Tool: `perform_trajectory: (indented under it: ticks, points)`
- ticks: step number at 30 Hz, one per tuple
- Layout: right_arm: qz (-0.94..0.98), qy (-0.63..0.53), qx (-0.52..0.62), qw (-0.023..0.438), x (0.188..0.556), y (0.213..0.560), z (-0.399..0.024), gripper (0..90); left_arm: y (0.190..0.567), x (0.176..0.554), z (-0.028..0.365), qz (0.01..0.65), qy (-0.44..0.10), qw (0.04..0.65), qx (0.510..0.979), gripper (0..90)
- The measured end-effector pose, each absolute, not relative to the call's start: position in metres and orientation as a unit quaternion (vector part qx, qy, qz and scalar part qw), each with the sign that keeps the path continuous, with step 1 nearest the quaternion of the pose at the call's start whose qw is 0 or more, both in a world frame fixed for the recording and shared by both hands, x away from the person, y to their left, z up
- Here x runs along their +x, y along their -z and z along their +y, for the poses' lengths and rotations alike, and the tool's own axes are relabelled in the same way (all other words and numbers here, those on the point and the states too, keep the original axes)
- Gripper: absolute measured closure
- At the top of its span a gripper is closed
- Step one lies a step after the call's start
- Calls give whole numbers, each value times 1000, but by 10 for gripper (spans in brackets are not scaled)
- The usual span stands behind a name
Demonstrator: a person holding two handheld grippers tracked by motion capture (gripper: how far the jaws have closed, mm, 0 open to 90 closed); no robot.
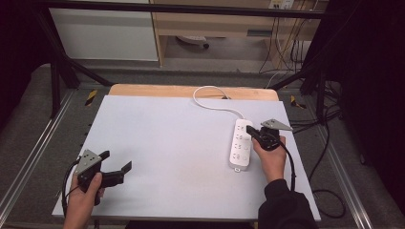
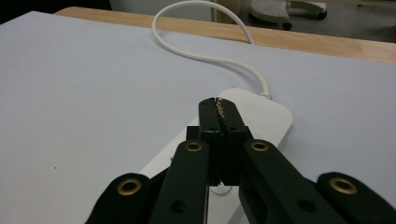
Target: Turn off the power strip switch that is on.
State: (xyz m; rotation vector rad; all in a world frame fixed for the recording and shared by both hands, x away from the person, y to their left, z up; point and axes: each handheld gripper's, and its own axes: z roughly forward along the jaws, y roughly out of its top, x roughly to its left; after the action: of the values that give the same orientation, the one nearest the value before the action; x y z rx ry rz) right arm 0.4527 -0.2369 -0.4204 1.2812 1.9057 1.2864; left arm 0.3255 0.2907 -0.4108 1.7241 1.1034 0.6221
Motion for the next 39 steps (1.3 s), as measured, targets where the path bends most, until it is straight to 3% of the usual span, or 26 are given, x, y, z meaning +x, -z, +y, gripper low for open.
perform_trajectory:
  ticks: [39]
  points:
    - [713, -445, 494, 221, 453, 443, -243, 900, 411, 325, 289, 449, -253, 478, 712, 57]
